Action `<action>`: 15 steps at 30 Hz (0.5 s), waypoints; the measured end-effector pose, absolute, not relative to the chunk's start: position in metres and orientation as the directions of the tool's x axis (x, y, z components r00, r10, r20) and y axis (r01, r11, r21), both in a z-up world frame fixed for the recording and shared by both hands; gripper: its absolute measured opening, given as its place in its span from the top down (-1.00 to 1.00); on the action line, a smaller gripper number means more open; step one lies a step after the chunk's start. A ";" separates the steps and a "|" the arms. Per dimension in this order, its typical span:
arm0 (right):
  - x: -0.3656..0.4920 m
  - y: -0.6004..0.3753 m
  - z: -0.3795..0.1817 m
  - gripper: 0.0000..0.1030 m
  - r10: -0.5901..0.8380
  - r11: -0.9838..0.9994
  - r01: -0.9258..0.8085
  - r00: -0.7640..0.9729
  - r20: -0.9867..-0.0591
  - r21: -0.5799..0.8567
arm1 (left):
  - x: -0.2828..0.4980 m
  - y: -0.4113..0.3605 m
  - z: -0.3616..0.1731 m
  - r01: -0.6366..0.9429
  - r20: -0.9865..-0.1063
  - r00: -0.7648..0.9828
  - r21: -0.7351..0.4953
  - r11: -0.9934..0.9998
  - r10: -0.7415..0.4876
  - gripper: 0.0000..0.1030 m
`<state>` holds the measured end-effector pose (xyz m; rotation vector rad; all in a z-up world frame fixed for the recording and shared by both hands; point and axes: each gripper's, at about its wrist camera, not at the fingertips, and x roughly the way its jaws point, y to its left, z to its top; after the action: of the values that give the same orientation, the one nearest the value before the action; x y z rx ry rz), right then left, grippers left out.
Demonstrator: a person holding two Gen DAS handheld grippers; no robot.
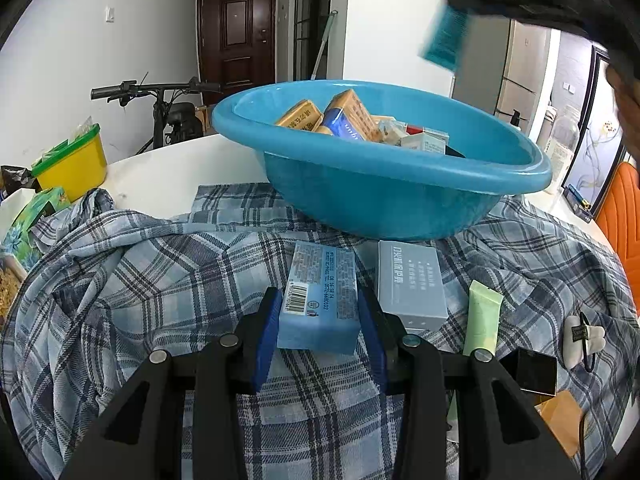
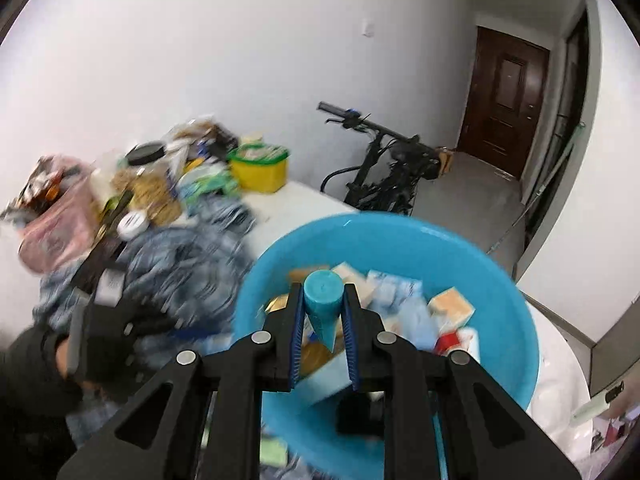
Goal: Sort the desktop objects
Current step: 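Lift the teal tube with the right gripper and carry it over the basin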
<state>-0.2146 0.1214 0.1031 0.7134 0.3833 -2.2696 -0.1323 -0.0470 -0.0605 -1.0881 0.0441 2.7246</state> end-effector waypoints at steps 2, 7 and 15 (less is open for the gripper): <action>-0.234 0.121 0.107 0.67 -0.536 -0.732 0.680 -0.619 -0.574 -0.051 | -0.132 -0.048 -0.060 -0.200 -0.684 -0.707 -0.055 -0.978 0.182 0.19; -0.253 0.123 0.105 0.67 -0.488 -0.789 0.610 -0.696 -0.526 -0.075 | -0.132 -0.053 -0.059 -0.181 -0.672 -0.719 -0.068 -0.981 0.179 0.19; -0.269 0.153 0.103 0.67 -0.429 -0.842 0.535 -0.741 -0.516 -0.068 | -0.127 -0.061 -0.050 -0.148 -0.657 -0.737 -0.073 -0.986 0.159 0.19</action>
<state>-0.2694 0.1525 0.1034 0.6727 0.2887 -2.5108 -0.1273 -0.0605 -0.0504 -1.0551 -0.0233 2.7838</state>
